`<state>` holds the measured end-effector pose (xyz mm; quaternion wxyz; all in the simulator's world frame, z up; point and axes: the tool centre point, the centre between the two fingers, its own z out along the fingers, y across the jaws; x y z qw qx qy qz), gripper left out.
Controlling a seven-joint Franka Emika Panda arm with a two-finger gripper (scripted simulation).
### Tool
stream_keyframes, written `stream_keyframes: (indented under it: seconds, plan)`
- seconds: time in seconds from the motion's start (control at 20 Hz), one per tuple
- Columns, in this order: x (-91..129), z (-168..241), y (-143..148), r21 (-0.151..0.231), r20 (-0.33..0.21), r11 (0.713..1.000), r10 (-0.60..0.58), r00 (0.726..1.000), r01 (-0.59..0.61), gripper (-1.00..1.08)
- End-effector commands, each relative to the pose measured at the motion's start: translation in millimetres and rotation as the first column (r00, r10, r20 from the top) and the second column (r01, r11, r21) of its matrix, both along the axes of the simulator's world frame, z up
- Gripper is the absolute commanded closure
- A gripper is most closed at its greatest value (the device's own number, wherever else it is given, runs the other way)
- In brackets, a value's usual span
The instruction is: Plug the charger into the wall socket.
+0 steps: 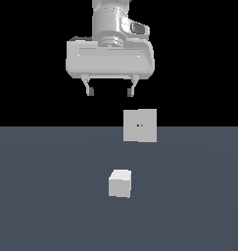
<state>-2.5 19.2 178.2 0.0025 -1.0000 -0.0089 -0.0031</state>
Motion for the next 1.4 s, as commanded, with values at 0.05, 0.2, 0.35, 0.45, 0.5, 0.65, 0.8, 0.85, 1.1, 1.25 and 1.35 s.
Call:
stream_keyframes:
  seconds: [0.05,0.2,0.35,0.45,0.5,0.65,0.8,0.85,1.1,1.25,1.35]
  plan:
    - [-0.1,-0.2,0.1,0.0,0.0,1.0,0.0,1.0,0.0,-0.92]
    - [-2.0,-2.0,-0.6,0.0,0.002,1.0,-0.003,1.0,0.003,-0.92]
    - [-6.2,-6.1,-1.8,-0.001,0.006,1.0,-0.01,1.0,0.01,-0.92]
    - [-10.4,-10.3,-3.0,-0.001,0.01,1.0,-0.017,1.0,0.017,-0.92]
    - [-12.8,-12.7,-3.7,-0.001,0.012,1.0,-0.022,1.0,0.022,-0.92]
    - [-21.8,-21.8,-6.2,-0.002,0.021,0.999,-0.037,0.999,0.037,-0.92]
    - [-33.2,-33.5,-9.2,-0.003,0.031,0.998,-0.056,0.998,0.056,-0.92]
    - [-37.4,-38.0,-10.2,-0.003,0.036,0.998,-0.064,0.997,0.064,-0.92]
    - [-61.0,-63.6,-15.7,-0.004,0.059,0.994,-0.105,0.993,0.105,-0.92]
    - [-73.6,-78.0,-18.3,-0.004,0.072,0.992,-0.127,0.989,0.128,-0.92]
    - [-80.7,-86.4,-19.6,-0.004,0.079,0.99,-0.14,0.987,0.141,-0.92]
